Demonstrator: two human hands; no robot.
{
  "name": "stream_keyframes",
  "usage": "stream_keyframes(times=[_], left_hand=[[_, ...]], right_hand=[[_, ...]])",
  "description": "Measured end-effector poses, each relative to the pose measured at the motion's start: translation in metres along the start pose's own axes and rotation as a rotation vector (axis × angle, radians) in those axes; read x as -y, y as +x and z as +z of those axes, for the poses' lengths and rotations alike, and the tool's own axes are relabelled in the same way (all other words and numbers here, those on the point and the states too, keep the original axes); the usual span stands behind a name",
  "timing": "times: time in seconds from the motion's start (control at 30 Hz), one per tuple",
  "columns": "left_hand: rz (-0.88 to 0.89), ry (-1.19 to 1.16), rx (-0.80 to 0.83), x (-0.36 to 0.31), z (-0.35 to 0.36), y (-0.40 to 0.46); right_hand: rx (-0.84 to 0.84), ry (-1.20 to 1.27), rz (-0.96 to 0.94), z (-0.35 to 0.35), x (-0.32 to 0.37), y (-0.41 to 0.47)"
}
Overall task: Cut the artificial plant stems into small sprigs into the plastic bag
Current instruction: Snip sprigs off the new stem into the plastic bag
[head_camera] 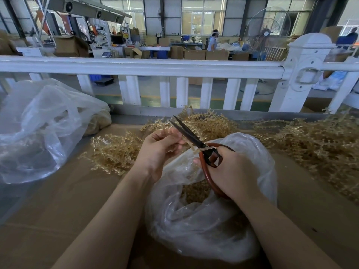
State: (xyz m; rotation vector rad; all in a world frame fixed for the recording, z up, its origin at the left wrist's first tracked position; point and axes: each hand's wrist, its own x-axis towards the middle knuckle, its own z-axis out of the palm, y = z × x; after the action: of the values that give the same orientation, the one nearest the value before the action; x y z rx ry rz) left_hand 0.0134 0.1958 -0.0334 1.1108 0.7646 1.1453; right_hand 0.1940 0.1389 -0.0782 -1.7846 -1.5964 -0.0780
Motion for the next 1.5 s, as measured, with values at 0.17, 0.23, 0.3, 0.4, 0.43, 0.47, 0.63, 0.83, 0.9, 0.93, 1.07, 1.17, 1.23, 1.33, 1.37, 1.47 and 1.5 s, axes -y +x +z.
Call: stream_keyframes(times=[0.17,0.23,0.3,0.4,0.43,0.47,0.63,0.83,0.9,0.93,1.07,1.17,1.23,1.33,1.37,1.47,1.5], left_hand=[[-0.001,0.022,-0.048,0.001,0.000,-0.001],[0.003,0.020,-0.057,0.000,0.000,-0.001],[0.009,0.025,-0.049,0.000,0.002,-0.002],[0.016,0.033,-0.051,-0.001,0.003,-0.003],[0.016,0.031,-0.050,-0.001,0.003,-0.004],[0.016,0.030,-0.046,0.000,0.002,-0.004],[0.041,-0.008,0.009,-0.001,0.000,-0.005],[-0.019,-0.040,0.079,0.000,-0.002,-0.004],[-0.034,-0.061,0.081,0.001,-0.003,-0.003],[-0.037,-0.064,0.082,0.002,-0.003,-0.003],[-0.036,-0.058,0.095,0.006,-0.003,-0.001],[-0.025,-0.065,0.109,0.006,-0.002,0.000],[-0.022,-0.066,0.120,0.007,-0.001,0.000],[-0.014,-0.088,0.145,0.007,-0.001,0.000],[-0.014,-0.099,0.153,0.008,0.000,0.000],[-0.028,-0.142,0.169,0.009,0.000,0.001],[-0.034,-0.150,0.171,0.009,-0.001,0.001]], right_hand=[[-0.003,-0.015,-0.014,-0.002,-0.002,0.000],[-0.007,-0.035,-0.029,-0.002,-0.003,0.001],[-0.011,-0.065,-0.042,-0.002,-0.004,0.002],[-0.007,-0.091,-0.068,-0.003,-0.005,0.002],[-0.006,-0.100,-0.077,-0.004,-0.005,0.003],[-0.010,-0.111,-0.087,-0.004,-0.004,0.003],[-0.041,-0.141,-0.086,-0.005,-0.002,0.001],[-0.058,-0.141,-0.065,-0.006,-0.003,0.002],[-0.076,-0.144,-0.076,-0.007,-0.001,0.002],[-0.080,-0.153,-0.084,-0.008,0.000,0.002],[-0.067,-0.191,-0.086,-0.008,0.002,0.003],[-0.071,-0.171,-0.079,-0.007,0.001,0.003],[-0.071,-0.164,-0.075,-0.006,0.000,0.003],[-0.079,-0.150,-0.085,-0.005,-0.001,0.003],[-0.087,-0.149,-0.088,-0.004,-0.001,0.003],[-0.096,-0.144,-0.090,-0.004,-0.002,0.003],[-0.094,-0.141,-0.091,-0.004,-0.002,0.003]])
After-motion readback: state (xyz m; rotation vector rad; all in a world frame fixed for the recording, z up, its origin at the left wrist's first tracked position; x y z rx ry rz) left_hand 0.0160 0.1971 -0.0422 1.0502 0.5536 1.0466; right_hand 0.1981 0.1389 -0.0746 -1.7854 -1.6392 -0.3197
